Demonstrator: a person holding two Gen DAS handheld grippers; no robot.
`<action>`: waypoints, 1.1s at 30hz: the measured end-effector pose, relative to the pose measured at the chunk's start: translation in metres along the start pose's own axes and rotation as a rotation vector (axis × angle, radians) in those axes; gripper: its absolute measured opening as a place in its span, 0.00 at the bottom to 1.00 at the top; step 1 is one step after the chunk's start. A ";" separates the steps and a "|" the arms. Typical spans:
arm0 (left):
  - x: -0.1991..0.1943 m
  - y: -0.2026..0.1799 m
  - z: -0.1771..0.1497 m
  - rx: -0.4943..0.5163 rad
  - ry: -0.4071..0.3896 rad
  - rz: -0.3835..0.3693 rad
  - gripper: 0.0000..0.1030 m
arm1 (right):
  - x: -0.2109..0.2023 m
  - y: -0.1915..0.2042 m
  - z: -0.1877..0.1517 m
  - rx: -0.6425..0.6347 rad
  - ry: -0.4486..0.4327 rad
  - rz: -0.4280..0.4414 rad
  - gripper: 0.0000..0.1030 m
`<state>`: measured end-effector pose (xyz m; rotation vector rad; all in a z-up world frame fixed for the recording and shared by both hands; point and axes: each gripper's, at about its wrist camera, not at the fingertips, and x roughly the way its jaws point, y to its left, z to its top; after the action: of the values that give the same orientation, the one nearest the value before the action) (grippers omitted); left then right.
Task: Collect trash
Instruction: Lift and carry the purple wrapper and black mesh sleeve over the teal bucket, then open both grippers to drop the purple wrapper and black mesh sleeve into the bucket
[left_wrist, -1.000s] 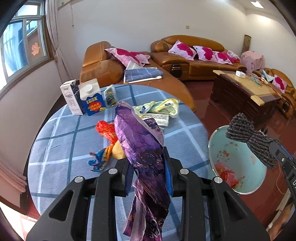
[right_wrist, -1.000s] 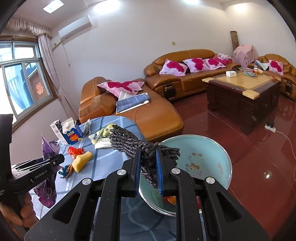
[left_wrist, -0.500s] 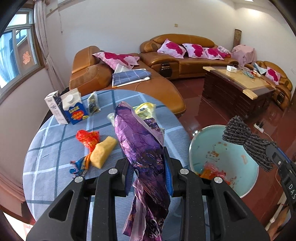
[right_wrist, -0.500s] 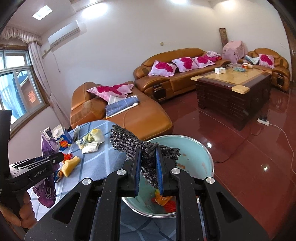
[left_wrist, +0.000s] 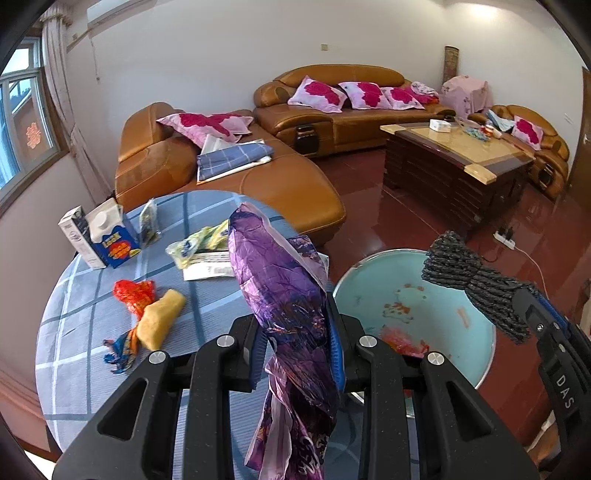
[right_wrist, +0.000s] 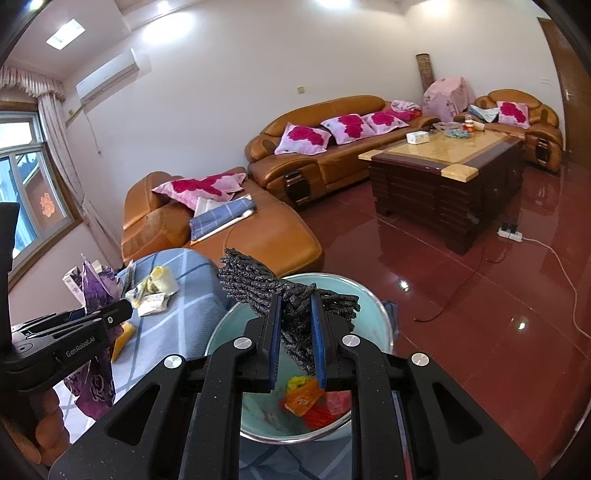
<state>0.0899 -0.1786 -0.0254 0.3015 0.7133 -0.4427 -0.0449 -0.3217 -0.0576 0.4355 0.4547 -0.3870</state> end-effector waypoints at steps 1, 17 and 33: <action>0.001 -0.002 0.001 0.003 0.001 -0.002 0.27 | 0.000 -0.001 0.001 0.002 -0.001 -0.003 0.16; 0.029 -0.051 0.011 0.045 0.041 -0.060 0.27 | 0.013 -0.023 -0.001 0.028 -0.005 -0.105 0.16; 0.080 -0.085 0.010 0.054 0.119 -0.107 0.27 | 0.042 -0.048 -0.012 0.052 0.066 -0.178 0.15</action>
<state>0.1074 -0.2795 -0.0825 0.3438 0.8369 -0.5497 -0.0351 -0.3671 -0.1028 0.4604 0.5510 -0.5585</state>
